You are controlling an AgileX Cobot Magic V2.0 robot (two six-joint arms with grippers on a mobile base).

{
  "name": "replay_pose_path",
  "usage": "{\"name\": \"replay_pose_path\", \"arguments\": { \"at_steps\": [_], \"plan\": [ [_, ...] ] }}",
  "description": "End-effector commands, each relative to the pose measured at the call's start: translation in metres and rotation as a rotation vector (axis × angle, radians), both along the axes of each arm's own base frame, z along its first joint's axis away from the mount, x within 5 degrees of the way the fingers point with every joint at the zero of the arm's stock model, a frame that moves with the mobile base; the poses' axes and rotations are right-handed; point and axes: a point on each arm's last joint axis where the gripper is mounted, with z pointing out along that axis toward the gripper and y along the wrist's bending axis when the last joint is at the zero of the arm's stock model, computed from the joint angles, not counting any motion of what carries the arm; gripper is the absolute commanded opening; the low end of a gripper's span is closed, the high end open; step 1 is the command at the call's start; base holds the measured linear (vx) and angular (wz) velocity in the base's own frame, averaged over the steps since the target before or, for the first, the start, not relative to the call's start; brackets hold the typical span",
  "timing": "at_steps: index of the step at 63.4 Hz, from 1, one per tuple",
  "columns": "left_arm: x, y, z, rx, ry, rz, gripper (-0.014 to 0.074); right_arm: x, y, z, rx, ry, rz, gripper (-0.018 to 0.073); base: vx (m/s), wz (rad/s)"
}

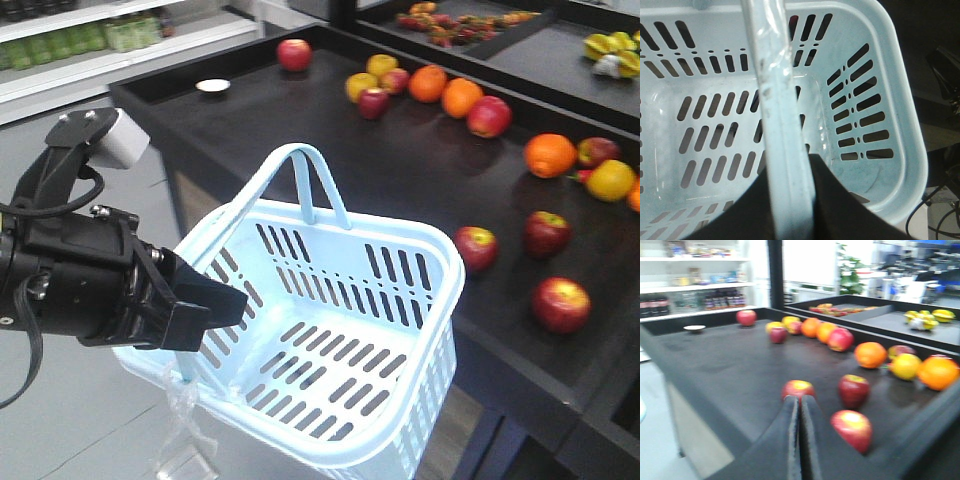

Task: Pick three apples into basket with both arms
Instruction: 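Drive the base away from the table carrying the basket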

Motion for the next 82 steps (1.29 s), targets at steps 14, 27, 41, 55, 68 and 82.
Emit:
{"name": "replay_pose_path", "arguments": {
  "at_steps": [14,27,41,55,68,82],
  "plan": [
    [-0.0036,-0.0004,0.0203,-0.101,-0.061,0.027,-0.0008,-0.0004,-0.0002,0.0030,-0.012,-0.071,-0.005,-0.0005,-0.14,0.56],
    [-0.0036,-0.0004,0.0203,-0.101,-0.061,0.027,-0.0008,-0.0004,-0.0002,0.0030,-0.012,-0.071,-0.005,-0.0005,-0.14,0.53],
    [-0.0036,-0.0004,0.0203,-0.101,-0.061,0.027,-0.0008,-0.0004,-0.0002,0.0029,-0.012,-0.069,-0.005,-0.0005,-0.13,0.49],
    [-0.0036,-0.0004,0.0203,-0.101,-0.061,0.027,-0.0008,-0.0004,-0.0002,0.0029,-0.012,-0.069,-0.005,-0.0005,-0.11,0.46],
    [-0.0036,-0.0004,0.0203,-0.101,-0.061,0.027,-0.0008,-0.0004,-0.0002,0.0029,-0.012,-0.069,-0.005,-0.0005,-0.08,0.51],
    [-0.0036,-0.0004,0.0203,-0.101,-0.061,0.027,-0.0008,-0.0004,-0.0002,0.0029,-0.012,-0.069,-0.005,-0.0005,-0.04,0.59]
  ]
}}
